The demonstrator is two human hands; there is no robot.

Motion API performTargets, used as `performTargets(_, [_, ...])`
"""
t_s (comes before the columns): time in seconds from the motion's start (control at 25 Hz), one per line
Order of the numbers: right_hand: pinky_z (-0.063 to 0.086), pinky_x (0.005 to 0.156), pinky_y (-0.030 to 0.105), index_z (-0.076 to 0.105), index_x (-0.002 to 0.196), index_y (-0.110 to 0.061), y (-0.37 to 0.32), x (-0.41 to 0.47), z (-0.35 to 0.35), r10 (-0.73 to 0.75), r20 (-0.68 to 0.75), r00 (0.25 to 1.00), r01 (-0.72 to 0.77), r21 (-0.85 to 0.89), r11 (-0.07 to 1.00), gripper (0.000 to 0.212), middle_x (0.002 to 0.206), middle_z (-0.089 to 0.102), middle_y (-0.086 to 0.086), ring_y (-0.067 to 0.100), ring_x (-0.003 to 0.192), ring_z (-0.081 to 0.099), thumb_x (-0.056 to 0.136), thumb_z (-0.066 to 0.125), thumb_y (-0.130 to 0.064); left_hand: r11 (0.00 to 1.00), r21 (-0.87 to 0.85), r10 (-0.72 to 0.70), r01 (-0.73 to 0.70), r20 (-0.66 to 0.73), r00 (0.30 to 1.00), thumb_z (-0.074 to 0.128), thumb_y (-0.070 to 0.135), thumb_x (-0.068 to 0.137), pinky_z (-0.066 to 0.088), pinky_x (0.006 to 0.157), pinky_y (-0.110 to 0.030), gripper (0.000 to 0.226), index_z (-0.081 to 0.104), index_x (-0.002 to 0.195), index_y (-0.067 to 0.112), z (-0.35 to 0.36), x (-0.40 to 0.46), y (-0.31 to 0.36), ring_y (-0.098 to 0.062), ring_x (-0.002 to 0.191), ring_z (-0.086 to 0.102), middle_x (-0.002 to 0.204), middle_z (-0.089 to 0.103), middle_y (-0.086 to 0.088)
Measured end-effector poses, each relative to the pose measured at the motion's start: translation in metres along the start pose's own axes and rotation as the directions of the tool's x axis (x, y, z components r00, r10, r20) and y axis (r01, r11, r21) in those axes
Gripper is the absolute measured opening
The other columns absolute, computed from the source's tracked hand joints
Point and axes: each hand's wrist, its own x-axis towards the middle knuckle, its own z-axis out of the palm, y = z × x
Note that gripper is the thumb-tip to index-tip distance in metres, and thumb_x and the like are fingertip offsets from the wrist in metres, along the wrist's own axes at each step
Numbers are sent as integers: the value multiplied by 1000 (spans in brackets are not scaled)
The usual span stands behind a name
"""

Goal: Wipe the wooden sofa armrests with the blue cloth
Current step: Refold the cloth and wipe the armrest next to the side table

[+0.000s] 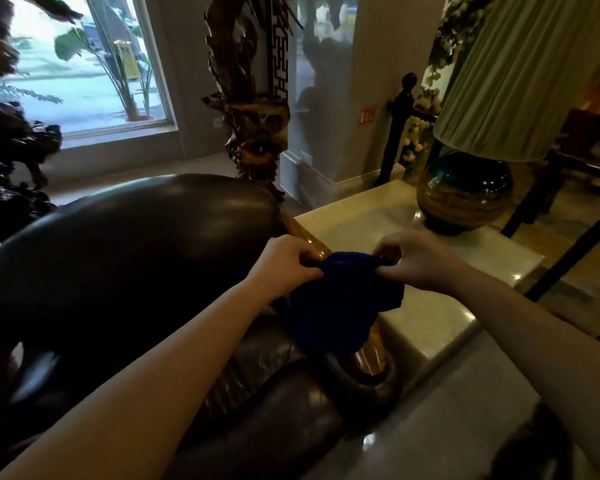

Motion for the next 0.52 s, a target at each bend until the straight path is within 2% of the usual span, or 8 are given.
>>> performTargets(0.16, [55, 72, 35, 67, 95, -16, 60, 16, 0, 20, 49, 999, -21, 35, 999, 18, 84, 65, 1, 13, 79, 61, 77, 67, -17, 1000, -15, -26, 26, 10, 1000, 70, 19, 75, 41, 69, -9, 17, 70, 92, 21, 45, 40, 4, 5, 75, 56, 79, 61, 16])
performTargets(0.24, [55, 70, 35, 67, 92, -16, 99, 24, 5, 17, 71, 997, -20, 42, 999, 16, 82, 65, -1, 13, 77, 60, 76, 67, -17, 997, -22, -75, 75, 17, 997, 68, 19, 77, 40, 68, -9, 17, 68, 94, 23, 80, 57, 5, 5, 77, 55, 79, 58, 18])
performTargets(0.36, [54, 70, 35, 66, 89, -20, 166, 39, 27, 4, 180, 984, -15, 63, 998, 14, 80, 64, -3, 12, 76, 60, 76, 67, -18, 978, -69, -194, 196, 28, 980, 65, 19, 80, 48, 75, -19, 17, 65, 96, 26, 147, 72, -1, 0, 85, 57, 88, 59, 16])
performTargets(0.52, [52, 69, 32, 67, 88, -25, 256, 52, 86, -32, 331, 943, 14, 58, 998, 15, 78, 62, -10, 9, 75, 59, 74, 67, -20, 923, -104, -376, 372, -20, 927, 64, 19, 81, 42, 71, -9, 20, 64, 98, 29, 252, 80, -28, 6, 84, 54, 87, 57, 20])
